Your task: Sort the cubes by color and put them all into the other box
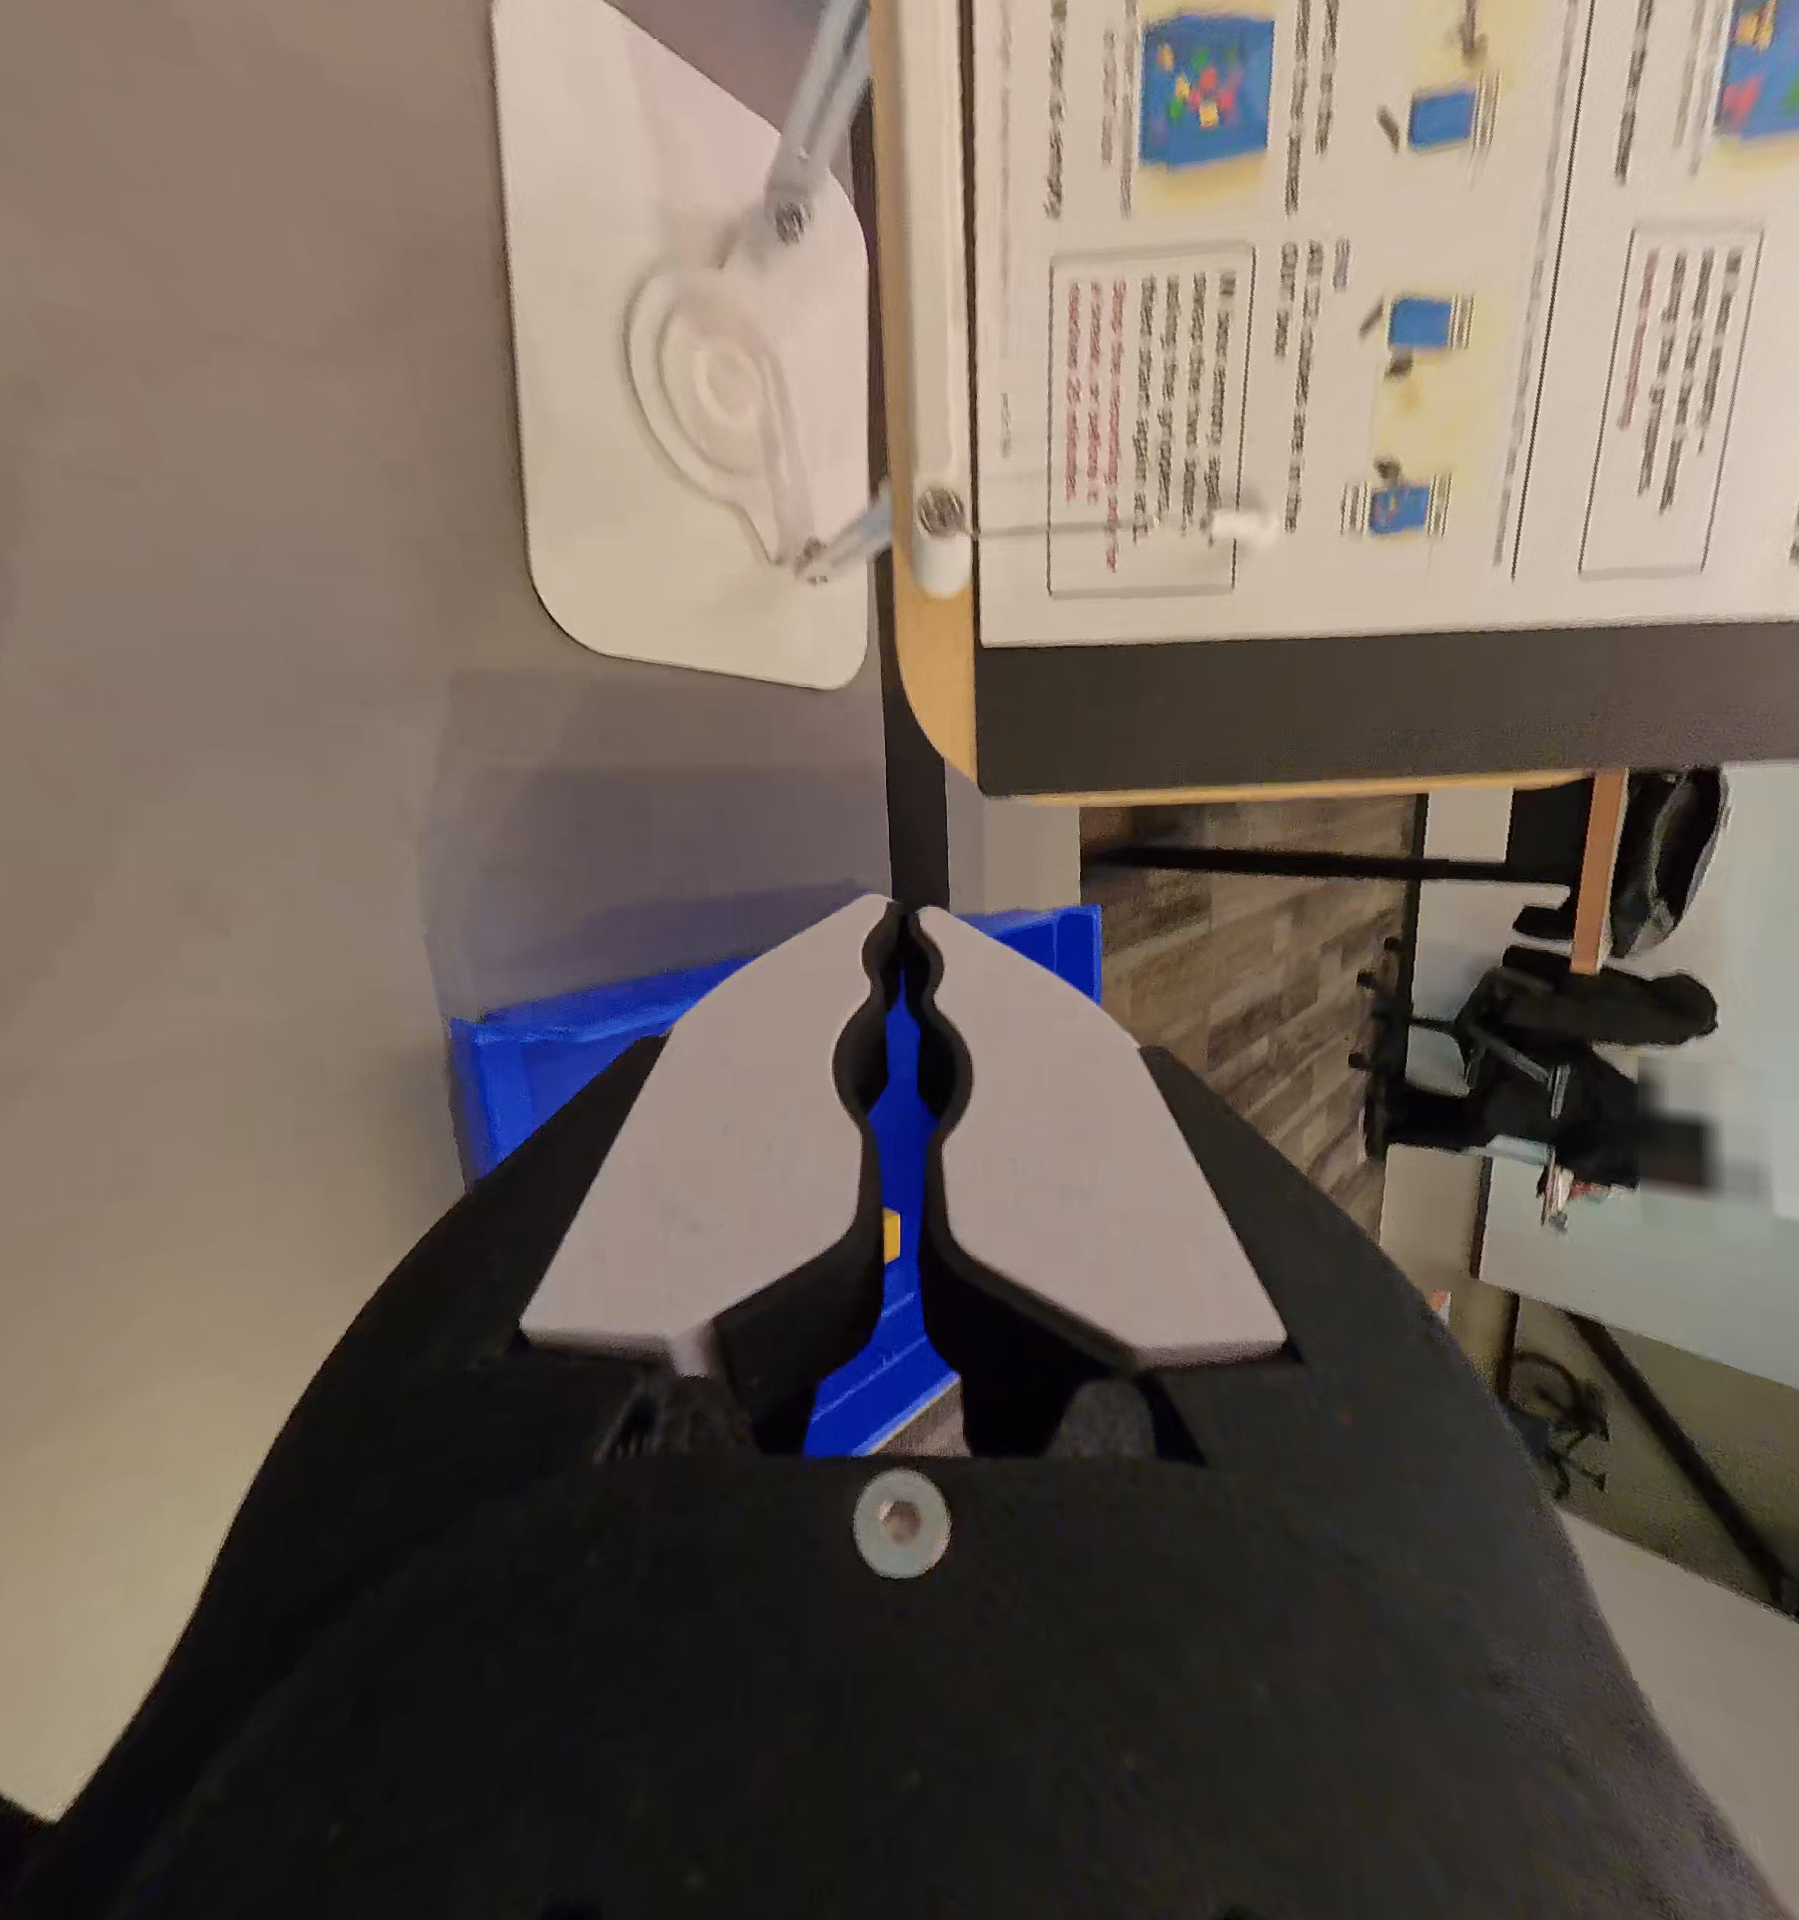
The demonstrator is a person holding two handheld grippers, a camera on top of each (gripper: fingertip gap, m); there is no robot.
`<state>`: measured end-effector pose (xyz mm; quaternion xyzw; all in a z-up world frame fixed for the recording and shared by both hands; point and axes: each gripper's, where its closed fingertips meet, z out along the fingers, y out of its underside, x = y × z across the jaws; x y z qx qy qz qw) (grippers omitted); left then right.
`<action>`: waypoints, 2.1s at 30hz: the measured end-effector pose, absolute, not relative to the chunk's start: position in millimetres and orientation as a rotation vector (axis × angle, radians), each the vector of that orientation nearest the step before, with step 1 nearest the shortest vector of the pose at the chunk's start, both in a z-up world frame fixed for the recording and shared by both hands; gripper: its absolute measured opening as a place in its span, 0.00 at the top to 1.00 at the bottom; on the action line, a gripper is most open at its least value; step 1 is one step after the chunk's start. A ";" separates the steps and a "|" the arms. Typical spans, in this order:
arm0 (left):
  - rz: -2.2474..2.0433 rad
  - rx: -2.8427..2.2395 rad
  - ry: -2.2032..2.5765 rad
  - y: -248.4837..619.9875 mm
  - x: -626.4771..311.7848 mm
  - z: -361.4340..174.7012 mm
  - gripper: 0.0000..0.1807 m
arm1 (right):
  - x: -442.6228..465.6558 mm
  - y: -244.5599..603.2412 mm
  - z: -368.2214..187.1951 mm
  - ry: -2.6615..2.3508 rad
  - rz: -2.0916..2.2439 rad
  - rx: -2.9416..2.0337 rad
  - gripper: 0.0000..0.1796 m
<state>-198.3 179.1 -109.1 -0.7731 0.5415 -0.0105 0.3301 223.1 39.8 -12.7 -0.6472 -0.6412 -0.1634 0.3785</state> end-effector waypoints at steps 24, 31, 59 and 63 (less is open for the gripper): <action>-0.106 -2.327 1.391 224.9 -221.0 -220.8 0.88 | 189.0 26.3 -27.4 -1.779 -0.303 -1.561 1.00; -0.551 -1.973 1.224 182.5 -195.1 -87.6 0.88 | 134.9 8.6 -4.0 -1.780 -0.178 -1.272 1.00; -1.652 -1.148 1.138 23.1 19.6 25.0 0.88 | 9.2 28.9 22.7 -1.350 -0.156 -0.698 0.78; -1.723 -1.118 1.117 20.6 22.3 23.5 0.88 | 6.1 23.8 22.6 -1.354 -0.143 -0.676 0.82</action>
